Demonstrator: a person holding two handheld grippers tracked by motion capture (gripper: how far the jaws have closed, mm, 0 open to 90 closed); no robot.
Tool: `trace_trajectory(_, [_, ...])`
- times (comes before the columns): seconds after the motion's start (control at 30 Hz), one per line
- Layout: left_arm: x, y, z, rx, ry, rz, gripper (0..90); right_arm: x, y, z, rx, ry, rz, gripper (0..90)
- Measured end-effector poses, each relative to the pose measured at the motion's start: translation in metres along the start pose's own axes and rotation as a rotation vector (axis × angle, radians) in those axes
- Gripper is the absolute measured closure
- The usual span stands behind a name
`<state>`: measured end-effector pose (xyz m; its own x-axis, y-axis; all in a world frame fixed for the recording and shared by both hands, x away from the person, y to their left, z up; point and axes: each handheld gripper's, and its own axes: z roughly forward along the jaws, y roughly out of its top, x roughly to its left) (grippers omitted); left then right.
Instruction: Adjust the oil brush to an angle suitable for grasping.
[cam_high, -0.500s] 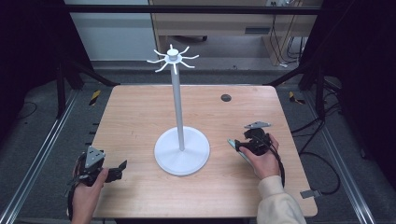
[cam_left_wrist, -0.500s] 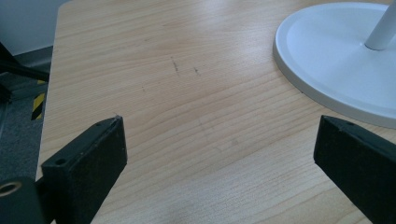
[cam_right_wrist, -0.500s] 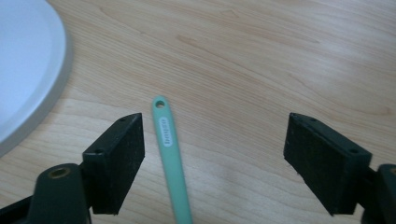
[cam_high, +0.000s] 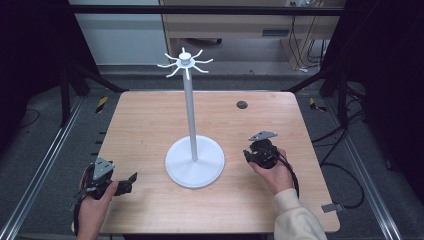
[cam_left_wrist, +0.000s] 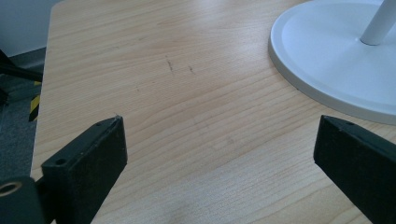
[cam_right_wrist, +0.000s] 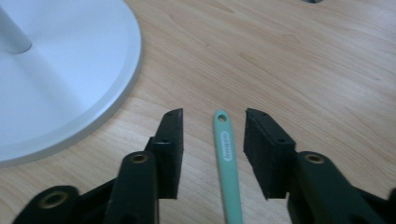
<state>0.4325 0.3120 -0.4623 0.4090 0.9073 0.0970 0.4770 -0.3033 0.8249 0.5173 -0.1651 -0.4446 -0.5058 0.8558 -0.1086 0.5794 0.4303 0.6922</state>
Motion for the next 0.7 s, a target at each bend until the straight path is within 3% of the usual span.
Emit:
trace_trajectory(0.2, [-0.001, 0.000, 0.001, 0.002, -0.005, 0.001, 2.3, 0.003, 0.000, 0.004, 0.047, 0.037, -0.019, 71.2])
trace_trajectory(0.37, [-0.002, 0.000, 0.001, 0.003, -0.010, 0.002, 2.3, 0.001, -0.001, 0.009, 0.103, 0.030, -0.038, 81.2])
trace_trajectory(0.53, [-0.002, 0.000, 0.002, 0.009, -0.014, 0.008, 2.4, -0.006, -0.002, 0.014, 0.137, 0.035, -0.019, 89.3])
trace_trajectory(0.7, [-0.003, 0.000, 0.002, 0.011, -0.016, 0.009, 2.4, -0.009, -0.004, 0.019, 0.161, 0.047, -0.021, 90.0])
